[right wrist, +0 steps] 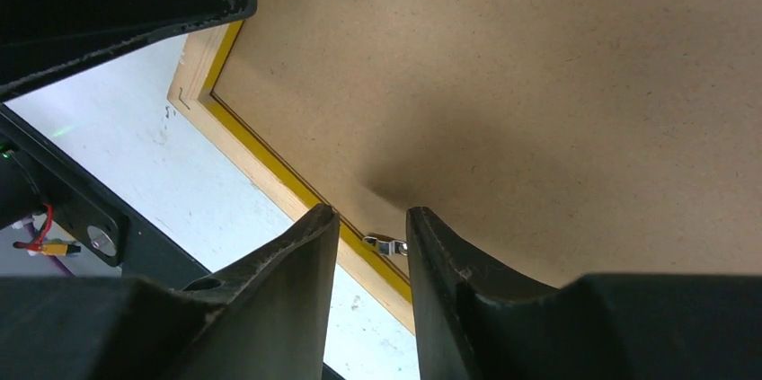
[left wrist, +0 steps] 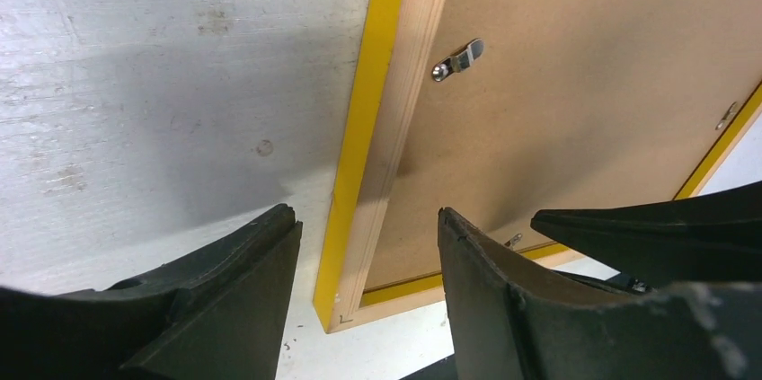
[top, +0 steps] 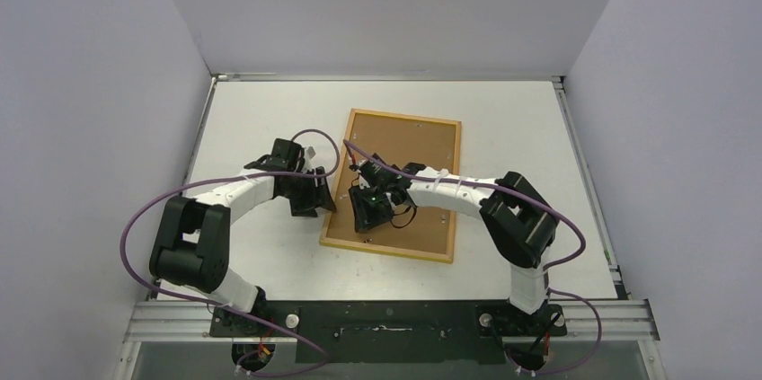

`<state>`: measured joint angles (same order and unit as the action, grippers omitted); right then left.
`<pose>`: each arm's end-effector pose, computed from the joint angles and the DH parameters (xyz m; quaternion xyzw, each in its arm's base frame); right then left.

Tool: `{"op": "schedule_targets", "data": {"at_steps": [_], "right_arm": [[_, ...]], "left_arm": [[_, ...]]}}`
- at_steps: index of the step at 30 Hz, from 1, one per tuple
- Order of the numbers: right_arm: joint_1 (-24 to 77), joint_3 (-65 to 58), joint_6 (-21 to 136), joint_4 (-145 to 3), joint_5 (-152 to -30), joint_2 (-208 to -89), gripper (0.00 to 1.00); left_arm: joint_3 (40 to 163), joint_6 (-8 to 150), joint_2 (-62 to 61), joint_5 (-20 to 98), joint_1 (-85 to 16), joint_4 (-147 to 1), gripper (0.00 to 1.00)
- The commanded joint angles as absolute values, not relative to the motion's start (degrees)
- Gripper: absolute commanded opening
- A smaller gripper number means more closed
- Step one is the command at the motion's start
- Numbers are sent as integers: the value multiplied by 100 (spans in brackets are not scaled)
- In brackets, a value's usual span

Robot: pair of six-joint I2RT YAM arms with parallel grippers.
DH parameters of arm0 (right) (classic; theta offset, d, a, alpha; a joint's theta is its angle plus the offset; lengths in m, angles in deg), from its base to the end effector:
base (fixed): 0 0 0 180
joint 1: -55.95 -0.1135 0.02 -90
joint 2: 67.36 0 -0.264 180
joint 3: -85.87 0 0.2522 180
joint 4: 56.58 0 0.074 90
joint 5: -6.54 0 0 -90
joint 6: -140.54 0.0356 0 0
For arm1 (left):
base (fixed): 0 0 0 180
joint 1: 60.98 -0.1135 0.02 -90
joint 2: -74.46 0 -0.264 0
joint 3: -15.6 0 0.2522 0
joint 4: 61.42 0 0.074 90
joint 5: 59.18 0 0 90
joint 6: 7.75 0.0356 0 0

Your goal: Put the photo into the frame

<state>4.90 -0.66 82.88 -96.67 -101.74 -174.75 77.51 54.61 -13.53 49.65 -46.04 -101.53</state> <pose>0.2345 0.3079 0.1814 -0.1947 0.9366 0.2795 0.0826 0.2683 -0.0835 0.1679 -0.0732 0.9631 -0.2230 0.1315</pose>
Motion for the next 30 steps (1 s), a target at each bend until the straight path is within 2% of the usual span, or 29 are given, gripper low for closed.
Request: {"op": "schedule_targets", "data": {"at_steps": [1,3,10,18,30], "right_arm": [[524,-348,8024,-9706,-10532,-17533,31],[526,-288,7933,-9687,-10815,-17588,26],[524,-178,7874,-9744,-11096,-17743,19],[522,-74,7804,-9806,-11157,-17810,20],[488,55,7671,-10140,-11374,-17766,23]], "left_arm": [[7685,5533,-1491,5064,-4560,-9929,54],[7617,5502,-1513,5059,-4551,-9845,51],[7603,5571,-1836,5133,-4547,-9880,40],[7537,5515,-1968,5074,-4551,-9900,30],[7618,5409,-2163,4726,-4575,-10148,25]]}}
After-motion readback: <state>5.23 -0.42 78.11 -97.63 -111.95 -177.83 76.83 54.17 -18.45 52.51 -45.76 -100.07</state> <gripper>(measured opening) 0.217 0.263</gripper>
